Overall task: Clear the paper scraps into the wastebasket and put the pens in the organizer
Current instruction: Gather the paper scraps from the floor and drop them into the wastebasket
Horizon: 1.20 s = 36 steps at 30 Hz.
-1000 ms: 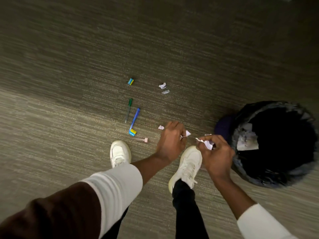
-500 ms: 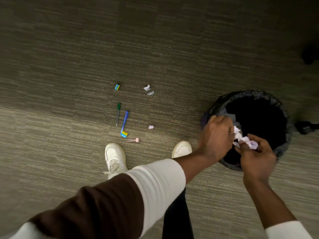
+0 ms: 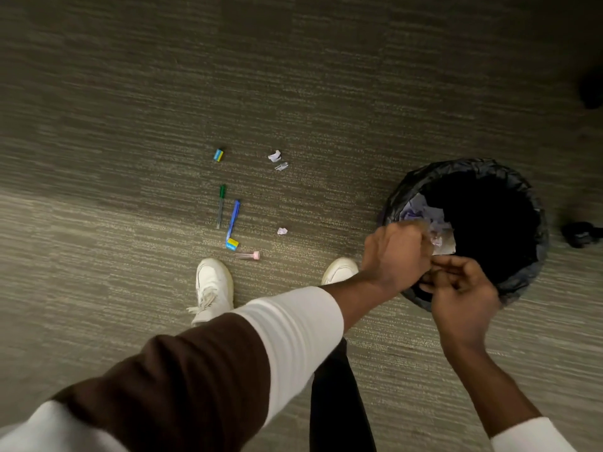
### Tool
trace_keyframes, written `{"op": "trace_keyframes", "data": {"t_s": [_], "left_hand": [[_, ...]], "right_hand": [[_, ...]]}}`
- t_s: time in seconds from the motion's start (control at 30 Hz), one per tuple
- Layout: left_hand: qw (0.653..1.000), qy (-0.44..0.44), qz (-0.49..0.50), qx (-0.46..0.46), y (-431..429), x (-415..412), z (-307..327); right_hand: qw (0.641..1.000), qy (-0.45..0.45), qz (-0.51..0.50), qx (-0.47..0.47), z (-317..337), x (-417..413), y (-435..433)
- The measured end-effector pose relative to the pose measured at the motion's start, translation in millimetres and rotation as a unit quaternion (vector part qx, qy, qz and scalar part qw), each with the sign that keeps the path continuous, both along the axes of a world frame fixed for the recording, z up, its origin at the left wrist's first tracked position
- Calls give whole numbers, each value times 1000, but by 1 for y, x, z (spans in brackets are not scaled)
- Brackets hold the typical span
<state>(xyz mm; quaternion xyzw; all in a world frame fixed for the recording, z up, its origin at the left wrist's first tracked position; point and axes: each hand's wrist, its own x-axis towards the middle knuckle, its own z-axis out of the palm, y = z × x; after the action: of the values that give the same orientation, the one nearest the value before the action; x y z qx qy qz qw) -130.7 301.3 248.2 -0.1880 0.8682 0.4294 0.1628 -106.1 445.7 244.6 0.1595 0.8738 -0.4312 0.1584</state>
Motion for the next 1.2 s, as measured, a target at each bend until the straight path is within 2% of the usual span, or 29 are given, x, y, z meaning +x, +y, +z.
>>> {"op": "trace_keyframes", "data": {"t_s": [0.1, 0.2, 0.3, 0.4, 0.53, 0.63, 0.73, 0.9, 1.0, 1.1, 1.2], "left_hand": [[1000, -13, 28, -3, -22, 11, -5], [997, -54, 56, -8, -50, 30, -19], [991, -109, 80, -21, -87, 57, -39], [983, -147, 93, -63, -133, 91, -64], [972, -188, 27, -141, -200, 143, -116], [957, -215, -65, -185, -252, 176, -164], [938, -198, -179, -221, -297, 200, -213], [899, -117, -341, -250, -324, 219, -279], [897, -105, -350, -248, -323, 222, -302], [897, -95, -345, -258, -321, 221, -313], [897, -80, -342, -268, -320, 220, -315]], "right_hand": [[998, -21, 59, -21, -1, 10, -27], [986, -26, 167, 7, -11, 19, -62], [961, -42, 267, 50, -36, 25, -94], [931, -118, 338, 75, -70, 27, -127], [890, -196, 394, 121, -121, 29, -172], [883, -203, 397, 144, -166, 35, -205], [877, -168, 422, 158, -220, 44, -230], [839, -74, 502, 197, -275, 61, -264], [821, -34, 528, 215, -295, 68, -274], [777, -1, 576, 253, -308, 70, -275], [778, 4, 580, 242, -317, 63, -273]]}}
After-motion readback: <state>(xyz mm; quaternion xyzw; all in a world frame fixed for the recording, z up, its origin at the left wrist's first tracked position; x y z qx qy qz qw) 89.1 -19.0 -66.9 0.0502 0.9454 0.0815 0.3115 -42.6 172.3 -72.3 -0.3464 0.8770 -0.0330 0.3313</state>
